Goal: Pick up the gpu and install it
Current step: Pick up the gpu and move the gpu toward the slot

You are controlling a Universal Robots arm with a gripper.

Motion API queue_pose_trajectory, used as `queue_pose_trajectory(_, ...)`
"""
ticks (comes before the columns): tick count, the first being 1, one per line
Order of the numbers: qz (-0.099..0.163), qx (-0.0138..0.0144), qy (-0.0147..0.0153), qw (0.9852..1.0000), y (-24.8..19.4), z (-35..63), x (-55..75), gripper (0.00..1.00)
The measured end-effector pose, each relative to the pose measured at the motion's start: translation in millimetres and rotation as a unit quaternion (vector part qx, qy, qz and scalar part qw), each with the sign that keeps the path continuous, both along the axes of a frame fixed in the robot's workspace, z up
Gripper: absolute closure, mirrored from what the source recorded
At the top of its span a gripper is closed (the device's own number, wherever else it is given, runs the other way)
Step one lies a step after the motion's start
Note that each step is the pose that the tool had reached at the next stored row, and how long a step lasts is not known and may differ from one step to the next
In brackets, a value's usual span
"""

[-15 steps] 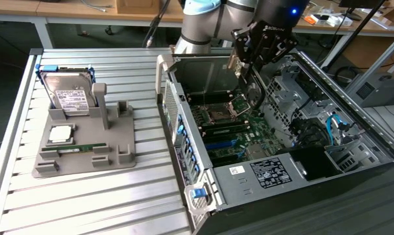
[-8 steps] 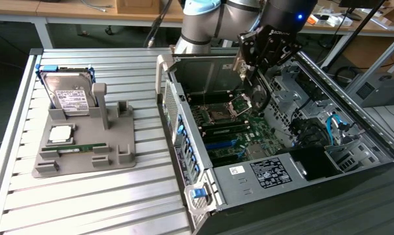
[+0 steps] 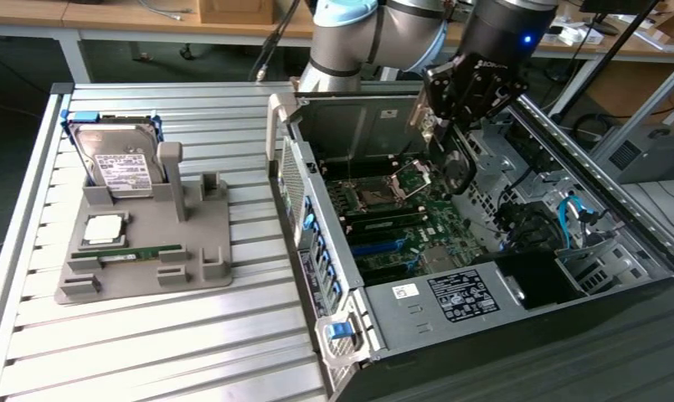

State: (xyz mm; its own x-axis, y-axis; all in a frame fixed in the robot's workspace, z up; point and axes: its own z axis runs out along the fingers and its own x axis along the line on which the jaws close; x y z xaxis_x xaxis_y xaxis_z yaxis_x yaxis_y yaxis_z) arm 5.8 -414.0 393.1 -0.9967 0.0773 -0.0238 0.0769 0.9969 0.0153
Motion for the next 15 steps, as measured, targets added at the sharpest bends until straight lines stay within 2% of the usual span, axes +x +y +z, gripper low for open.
queue_pose_trajectory(10, 0.0, -0.0003, 0.0, 1.0, -0.7, -10.4, 20.6, 0.73)
queue_pose_trajectory(15, 0.0, -0.0003, 0.0, 1.0, -1.0, -14.6, 23.3, 0.73)
